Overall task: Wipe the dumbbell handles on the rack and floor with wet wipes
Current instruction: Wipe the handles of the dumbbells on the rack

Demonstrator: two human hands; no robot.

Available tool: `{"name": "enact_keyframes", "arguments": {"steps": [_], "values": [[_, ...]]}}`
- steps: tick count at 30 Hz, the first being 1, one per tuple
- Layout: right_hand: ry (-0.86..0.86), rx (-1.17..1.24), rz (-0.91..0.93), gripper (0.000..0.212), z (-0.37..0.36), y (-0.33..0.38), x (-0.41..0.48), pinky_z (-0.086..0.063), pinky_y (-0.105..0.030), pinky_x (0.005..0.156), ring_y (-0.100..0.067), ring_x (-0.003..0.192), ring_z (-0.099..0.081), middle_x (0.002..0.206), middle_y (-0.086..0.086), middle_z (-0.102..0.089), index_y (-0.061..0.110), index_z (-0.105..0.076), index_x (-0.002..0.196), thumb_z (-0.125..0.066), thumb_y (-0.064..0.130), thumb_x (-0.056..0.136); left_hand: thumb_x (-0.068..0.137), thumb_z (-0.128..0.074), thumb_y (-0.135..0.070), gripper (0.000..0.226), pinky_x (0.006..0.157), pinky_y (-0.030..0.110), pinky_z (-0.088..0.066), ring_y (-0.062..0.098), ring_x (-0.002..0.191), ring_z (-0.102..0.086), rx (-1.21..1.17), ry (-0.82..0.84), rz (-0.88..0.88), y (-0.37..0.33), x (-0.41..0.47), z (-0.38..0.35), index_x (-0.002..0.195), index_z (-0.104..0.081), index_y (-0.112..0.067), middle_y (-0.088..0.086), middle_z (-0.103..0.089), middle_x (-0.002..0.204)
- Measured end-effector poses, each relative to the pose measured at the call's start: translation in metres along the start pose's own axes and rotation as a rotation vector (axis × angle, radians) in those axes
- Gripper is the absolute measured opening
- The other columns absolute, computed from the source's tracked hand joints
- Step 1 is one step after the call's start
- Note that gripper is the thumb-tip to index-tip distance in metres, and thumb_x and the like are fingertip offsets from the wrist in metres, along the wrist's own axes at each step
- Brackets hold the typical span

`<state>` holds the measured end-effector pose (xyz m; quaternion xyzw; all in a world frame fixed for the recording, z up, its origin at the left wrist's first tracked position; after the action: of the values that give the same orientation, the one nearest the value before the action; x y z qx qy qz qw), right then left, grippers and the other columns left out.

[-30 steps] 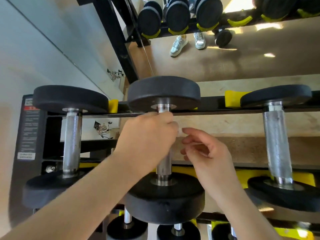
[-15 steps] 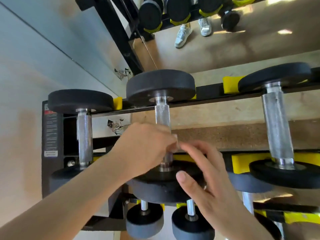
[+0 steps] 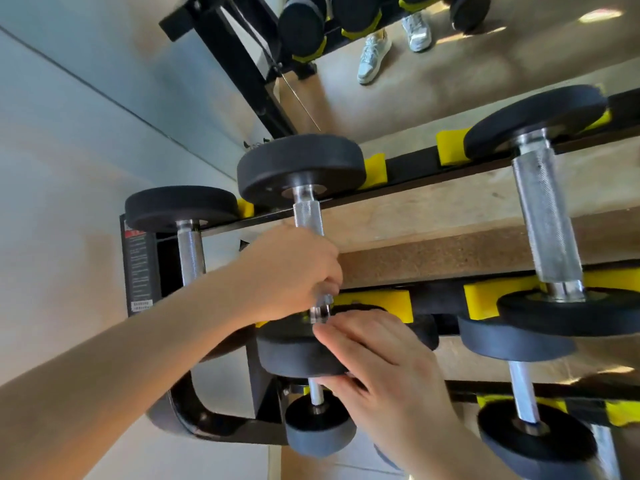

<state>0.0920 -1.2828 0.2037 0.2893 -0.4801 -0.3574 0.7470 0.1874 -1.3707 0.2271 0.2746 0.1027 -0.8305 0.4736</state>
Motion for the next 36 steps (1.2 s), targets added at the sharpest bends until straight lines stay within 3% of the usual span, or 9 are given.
{"name": "enact_keyframes", "arguments": {"steps": [3,7,12,15,18,26,30,33,36], "values": [[-0.005,0.014,0.011,0.044,-0.006,0.004,0.0,-0.051,-0.035,0.085,-0.018,0.097,-0.06,0.1,-0.002,-0.066,0.013,-0.058,0.111,-0.079,0.024,0.074,0.078,-0.078,-0.015,0.011,0.049,0.029,-0.051,0.017,0.064,-0.064,0.041,-0.34,0.059,0.019,-0.01,0.019,0.08,-0.073,-0.025,-0.01,-0.059,0.071],[0.085,-0.006,0.038,0.053,-0.008,0.003,0.001,-0.049,-0.033,0.088,-0.016,0.1,-0.057,0.103,0.0,-0.065,0.015,-0.054,0.114,-0.081,0.025,0.07,0.085,-0.068,-0.016,0.006,0.044,0.034,-0.051,0.024,0.054,-0.06,0.061,-0.563,0.274,0.022,-0.011,0.023,0.081,-0.073,-0.016,0.003,-0.062,0.069],[0.109,-0.019,0.072,0.046,-0.009,0.0,0.003,-0.043,-0.032,0.084,-0.018,0.097,-0.06,0.098,0.003,-0.065,0.017,-0.057,0.112,-0.076,0.032,0.074,0.095,-0.054,-0.026,0.016,0.076,0.029,-0.047,0.012,0.092,-0.06,-0.025,-0.082,0.094,-0.001,-0.004,-0.006,0.098,-0.069,-0.031,-0.011,-0.059,0.092],[0.127,-0.053,0.068,0.047,-0.006,-0.003,0.007,-0.039,-0.029,0.079,-0.016,0.093,-0.06,0.094,0.006,-0.065,0.019,-0.063,0.106,-0.08,0.038,0.066,0.08,-0.073,-0.012,0.012,0.055,0.026,-0.046,0.016,0.065,-0.063,-0.043,-0.289,0.039,0.012,-0.01,0.009,0.08,-0.072,-0.024,-0.005,-0.063,0.072],[0.157,-0.017,0.022,0.044,0.0,-0.011,0.006,-0.04,-0.029,0.08,-0.014,0.093,-0.058,0.096,0.01,-0.064,0.02,-0.067,0.104,-0.079,0.038,0.065,0.087,-0.068,-0.016,0.009,0.058,0.034,-0.055,0.015,0.065,-0.064,-0.149,-0.591,0.283,0.039,-0.003,0.027,0.085,-0.076,-0.019,-0.001,-0.07,0.074],[0.256,0.049,-0.073,0.046,0.006,-0.022,0.006,-0.04,-0.028,0.08,-0.008,0.094,-0.056,0.099,0.013,-0.062,0.026,-0.066,0.11,-0.072,0.047,0.069,0.088,-0.058,-0.022,0.019,0.066,0.031,-0.054,0.015,0.073,-0.06,-0.106,-0.487,-0.05,0.01,-0.012,0.003,0.078,-0.074,-0.022,-0.005,-0.067,0.075],[0.304,0.109,-0.204,0.044,0.013,-0.028,0.009,-0.044,-0.023,0.082,0.001,0.095,-0.053,0.1,0.02,-0.058,0.033,-0.066,0.108,-0.066,0.052,0.069,0.087,-0.068,-0.021,0.008,0.07,0.031,-0.055,0.01,0.076,-0.064,-0.37,-0.807,0.406,0.04,-0.022,0.01,0.09,-0.076,-0.019,-0.003,-0.072,0.084],[0.319,0.14,-0.251,0.047,0.017,-0.031,0.008,-0.049,-0.026,0.08,0.001,0.093,-0.054,0.099,0.022,-0.057,0.036,-0.066,0.108,-0.079,0.044,0.063,0.086,-0.068,-0.022,0.011,0.078,0.013,-0.048,0.001,0.086,-0.061,-0.704,-0.81,0.566,0.04,-0.029,-0.01,0.096,-0.074,-0.024,-0.011,-0.07,0.093],[0.371,0.133,-0.284,0.051,0.016,-0.034,0.008,-0.047,-0.022,0.079,0.002,0.094,-0.054,0.1,0.026,-0.054,0.039,-0.065,0.11,-0.082,0.043,0.061,0.087,-0.069,-0.019,0.014,0.082,0.015,-0.051,-0.004,0.089,-0.062,-0.911,-0.771,0.644,0.043,-0.034,-0.022,0.093,-0.073,-0.03,-0.018,-0.07,0.091]]}}
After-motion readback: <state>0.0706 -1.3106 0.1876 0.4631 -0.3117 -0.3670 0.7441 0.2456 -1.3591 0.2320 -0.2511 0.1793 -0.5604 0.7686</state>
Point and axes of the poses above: each hand's wrist, its own x-axis towards the middle knuckle, its own z-axis out of the back of the hand, y = z × x, the point moved 7 cm from there along x, towards the middle knuckle
